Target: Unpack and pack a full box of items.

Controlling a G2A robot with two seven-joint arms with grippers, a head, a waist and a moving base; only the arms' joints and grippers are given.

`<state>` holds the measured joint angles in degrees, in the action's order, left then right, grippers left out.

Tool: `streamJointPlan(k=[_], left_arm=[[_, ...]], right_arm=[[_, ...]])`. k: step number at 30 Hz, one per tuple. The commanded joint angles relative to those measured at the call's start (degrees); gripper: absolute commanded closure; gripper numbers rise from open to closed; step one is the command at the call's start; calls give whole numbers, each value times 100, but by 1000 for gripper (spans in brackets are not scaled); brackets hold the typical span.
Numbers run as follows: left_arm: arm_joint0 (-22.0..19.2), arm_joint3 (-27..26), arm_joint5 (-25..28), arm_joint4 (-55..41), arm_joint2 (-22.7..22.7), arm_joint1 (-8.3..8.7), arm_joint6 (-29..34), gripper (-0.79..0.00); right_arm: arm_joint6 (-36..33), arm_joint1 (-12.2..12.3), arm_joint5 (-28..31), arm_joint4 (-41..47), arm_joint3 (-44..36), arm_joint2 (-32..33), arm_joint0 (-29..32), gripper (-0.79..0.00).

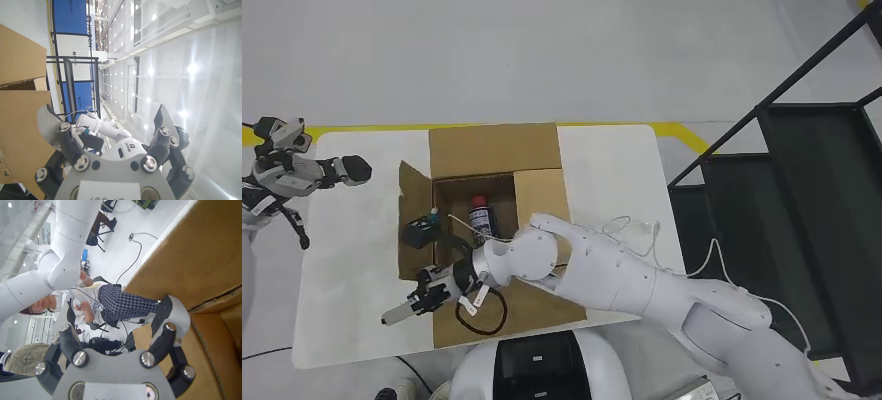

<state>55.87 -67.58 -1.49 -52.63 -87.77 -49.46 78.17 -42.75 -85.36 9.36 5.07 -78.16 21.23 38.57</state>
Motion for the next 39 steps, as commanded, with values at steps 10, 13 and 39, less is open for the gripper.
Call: streamJointPlan(k=[10, 13, 39], left_arm=[[-81, 68, -1353, 1017, 316, 125, 608, -785], [-91, 243, -1547, 1465, 527, 135, 356, -785], [-557, 1252, -1001, 1486, 1353, -118, -261, -785]], right_arm=[[218, -699, 276, 160, 1090, -254, -392, -785], [266, -638, 132, 40, 844, -67, -303, -785], [-466, 1180, -767, -1964, -3911, 3873, 3921, -785]])
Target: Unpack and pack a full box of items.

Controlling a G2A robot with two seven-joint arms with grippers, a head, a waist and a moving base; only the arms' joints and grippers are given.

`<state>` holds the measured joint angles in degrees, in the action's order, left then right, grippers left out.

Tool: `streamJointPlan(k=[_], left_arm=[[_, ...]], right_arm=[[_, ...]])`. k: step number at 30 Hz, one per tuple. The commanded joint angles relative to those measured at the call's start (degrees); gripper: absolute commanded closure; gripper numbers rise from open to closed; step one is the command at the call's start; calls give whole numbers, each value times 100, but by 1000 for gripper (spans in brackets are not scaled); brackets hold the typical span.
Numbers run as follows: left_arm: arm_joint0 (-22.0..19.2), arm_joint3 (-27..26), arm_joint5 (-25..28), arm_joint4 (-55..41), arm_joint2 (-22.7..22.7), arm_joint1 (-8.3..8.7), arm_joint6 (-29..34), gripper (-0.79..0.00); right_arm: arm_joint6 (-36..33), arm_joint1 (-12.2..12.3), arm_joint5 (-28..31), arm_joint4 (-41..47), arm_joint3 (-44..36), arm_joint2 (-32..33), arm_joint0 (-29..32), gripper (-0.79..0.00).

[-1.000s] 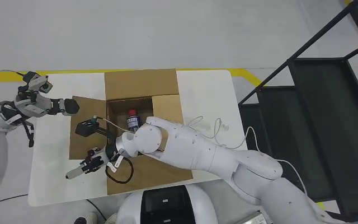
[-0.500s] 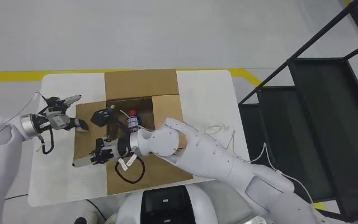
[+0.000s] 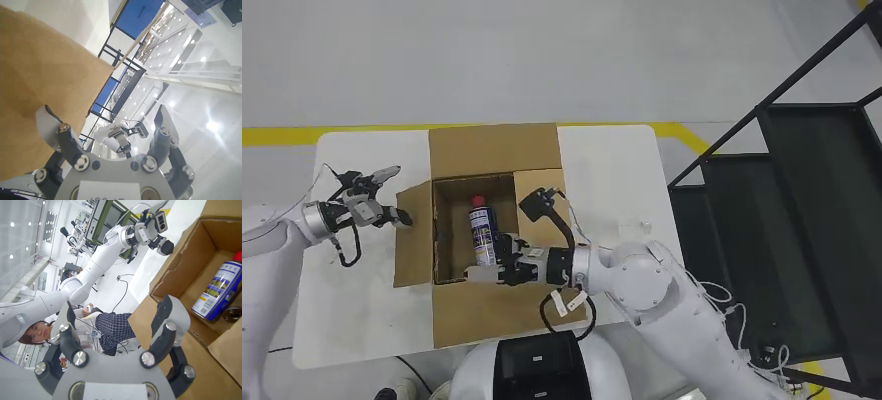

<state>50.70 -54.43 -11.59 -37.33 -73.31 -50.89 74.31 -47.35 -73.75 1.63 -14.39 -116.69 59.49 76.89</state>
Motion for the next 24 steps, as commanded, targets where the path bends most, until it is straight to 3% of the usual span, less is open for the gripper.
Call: streamJointPlan(k=[1, 6, 10, 16, 24], left_arm=[[-66, -138, 9, -86, -180, 50, 235, -785], [-147, -963, 43, -9, -548, 179, 615, -785], [-235, -1687, -96, 103, -442, 185, 706, -785], [-540, -2317, -109, 525, 502, -2, 241, -785], [-890, -2127, 245, 748, 1954, -460, -877, -785]], right_arm=[[-11, 36, -11, -63, -105, 91, 154, -785], [36, 114, -121, -164, -225, 334, 484, -785], [237, 178, -168, -171, -310, 674, 797, -785], [531, 271, -193, -171, -487, 1195, 1360, -785], [684, 356, -59, -71, -550, 1604, 1869, -785]])
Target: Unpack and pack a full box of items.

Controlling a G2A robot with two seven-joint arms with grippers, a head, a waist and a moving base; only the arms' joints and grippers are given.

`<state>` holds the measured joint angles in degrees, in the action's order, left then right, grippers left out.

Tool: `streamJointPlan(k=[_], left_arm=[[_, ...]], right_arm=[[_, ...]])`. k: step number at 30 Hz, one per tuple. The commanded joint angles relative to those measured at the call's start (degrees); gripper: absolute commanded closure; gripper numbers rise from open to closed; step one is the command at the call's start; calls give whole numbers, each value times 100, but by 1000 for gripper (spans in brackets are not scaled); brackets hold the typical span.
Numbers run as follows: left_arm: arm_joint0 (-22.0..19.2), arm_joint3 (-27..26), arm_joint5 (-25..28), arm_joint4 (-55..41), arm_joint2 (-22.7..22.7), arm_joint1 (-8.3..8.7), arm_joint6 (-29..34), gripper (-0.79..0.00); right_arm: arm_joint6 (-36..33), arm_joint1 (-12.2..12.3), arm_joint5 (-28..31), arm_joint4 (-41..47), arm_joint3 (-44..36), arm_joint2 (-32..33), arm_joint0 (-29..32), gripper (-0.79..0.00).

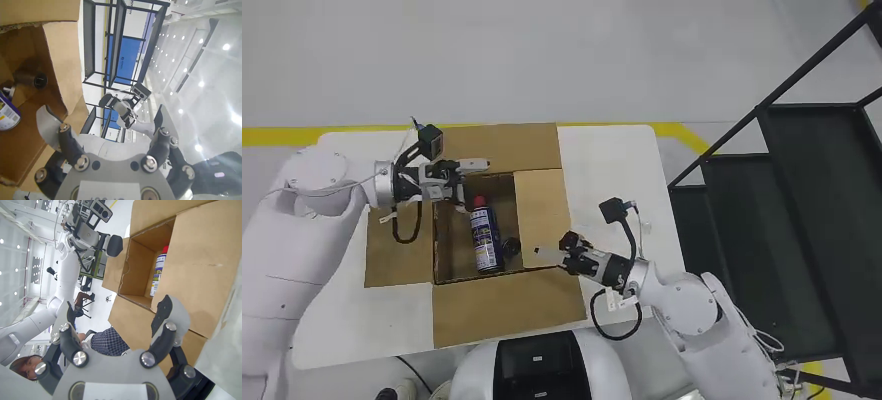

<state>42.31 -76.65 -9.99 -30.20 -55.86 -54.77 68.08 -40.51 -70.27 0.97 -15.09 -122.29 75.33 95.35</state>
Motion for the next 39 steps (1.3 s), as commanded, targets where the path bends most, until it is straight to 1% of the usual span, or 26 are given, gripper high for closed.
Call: streamJointPlan(k=[1, 4, 6, 18, 19, 20, 21, 24, 25, 27, 29, 30, 33, 36, 39], left_arm=[[-112, 151, 161, 180, 366, -127, -431, -785], [-243, 409, 312, 199, 742, -298, -684, -785], [-354, 547, 415, 285, 884, -373, -785, -785], [-354, 547, 415, 285, 884, -373, -785, -785], [-359, 535, 442, 352, 873, -371, -879, -785], [-318, 463, 501, 565, 880, -371, -1164, -785], [-284, 410, 525, 678, 896, -375, -1316, -785], [-149, 237, 610, 1136, 1062, -429, -1887, -785], [-133, 234, 638, 1169, 1093, -446, -1963, -785], [-116, 287, 704, 1504, 1257, -515, -2342, -785], [-132, 382, 770, 1498, 1339, -577, -2448, -785], [-166, 441, 880, 1570, 1407, -627, -2556, -785], [-217, 608, 1193, 1401, 1509, -745, -2580, -785], [-279, 703, 1480, 1211, 1536, -830, -2503, -785], [-319, 726, 1835, 908, 1453, -885, -2299, -785]], right_arm=[[3, 13, 20, 24, 34, 31, 36, -785], [-1, 27, 35, 80, 102, 37, 34, -785], [-2, 36, 36, 70, 130, 30, 17, -785], [32, 48, 24, 23, 132, 10, 4, -785], [26, 48, 33, 38, 139, -5, 4, -785], [-8, 48, 52, 71, 175, -54, -13, -785], [-18, 49, 54, 74, 194, -75, -37, -785], [-86, 54, 85, 173, 217, -166, -132, -785], [-88, 56, 75, 181, 208, -175, -140, -785], [-158, 66, 83, 233, 172, -214, -157, -785], [-191, 74, 84, 240, 129, -236, -160, -785], [-231, 81, 83, 238, 91, -263, -158, -785], [-319, 96, 53, 210, 27, -334, -161, -785], [-414, 105, 33, 205, 12, -435, -200, -785], [-502, 115, 15, 152, 8, -575, -267, -785]])
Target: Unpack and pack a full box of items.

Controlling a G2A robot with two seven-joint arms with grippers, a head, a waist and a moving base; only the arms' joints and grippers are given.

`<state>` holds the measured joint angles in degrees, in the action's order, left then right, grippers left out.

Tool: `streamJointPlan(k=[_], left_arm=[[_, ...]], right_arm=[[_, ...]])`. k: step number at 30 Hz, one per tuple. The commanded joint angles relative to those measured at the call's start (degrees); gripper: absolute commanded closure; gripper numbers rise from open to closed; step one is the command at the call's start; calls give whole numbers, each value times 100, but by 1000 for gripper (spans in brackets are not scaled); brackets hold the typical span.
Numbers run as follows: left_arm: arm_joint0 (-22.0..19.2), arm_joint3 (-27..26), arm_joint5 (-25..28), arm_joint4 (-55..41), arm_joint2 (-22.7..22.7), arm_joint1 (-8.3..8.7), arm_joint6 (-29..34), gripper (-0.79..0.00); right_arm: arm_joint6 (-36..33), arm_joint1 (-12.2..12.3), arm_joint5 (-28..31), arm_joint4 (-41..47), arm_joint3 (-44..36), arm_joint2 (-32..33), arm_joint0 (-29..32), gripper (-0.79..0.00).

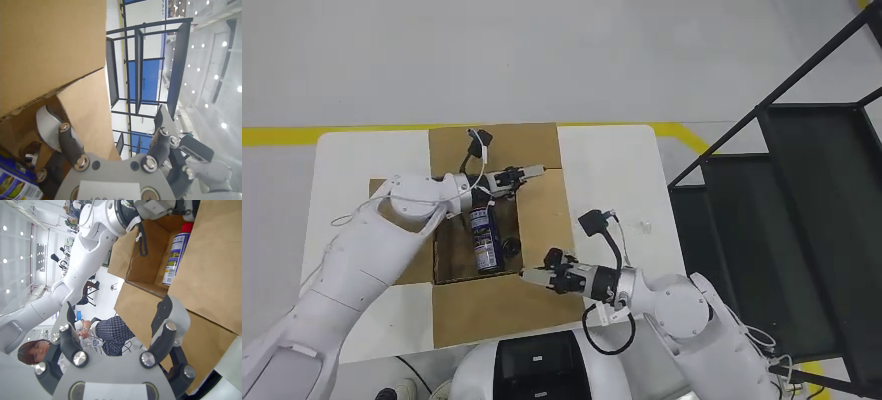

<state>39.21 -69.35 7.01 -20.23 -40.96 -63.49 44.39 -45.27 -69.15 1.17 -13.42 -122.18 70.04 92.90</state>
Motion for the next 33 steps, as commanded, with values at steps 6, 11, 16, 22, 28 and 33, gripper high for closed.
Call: streamJointPlan(k=[6, 11, 16, 22, 28, 33], left_arm=[[-83, -25, 510, -205, -88, -100, 187, -785], [-182, -162, 938, -209, 48, -261, 53, -785], [-330, -223, 1215, -247, 209, -434, 58, -785], [-563, -31, 1310, -504, 486, -690, 314, -785], [-702, 296, 1400, -578, 560, -848, 518, -785], [-568, 384, 1356, -732, 185, -717, 1089, -785]], right_arm=[[-127, 21, 22, -64, -94, -239, -85, -785], [-157, 46, 6, -258, -308, -395, -58, -785], [-169, 75, -223, -542, -490, -479, -49, -785], [634, 82, -1014, -1080, -658, -350, 156, -785], [1351, 121, -1755, -1359, -980, 116, 776, -785], [1588, 143, -2341, -1447, -969, 439, 1152, -785]])
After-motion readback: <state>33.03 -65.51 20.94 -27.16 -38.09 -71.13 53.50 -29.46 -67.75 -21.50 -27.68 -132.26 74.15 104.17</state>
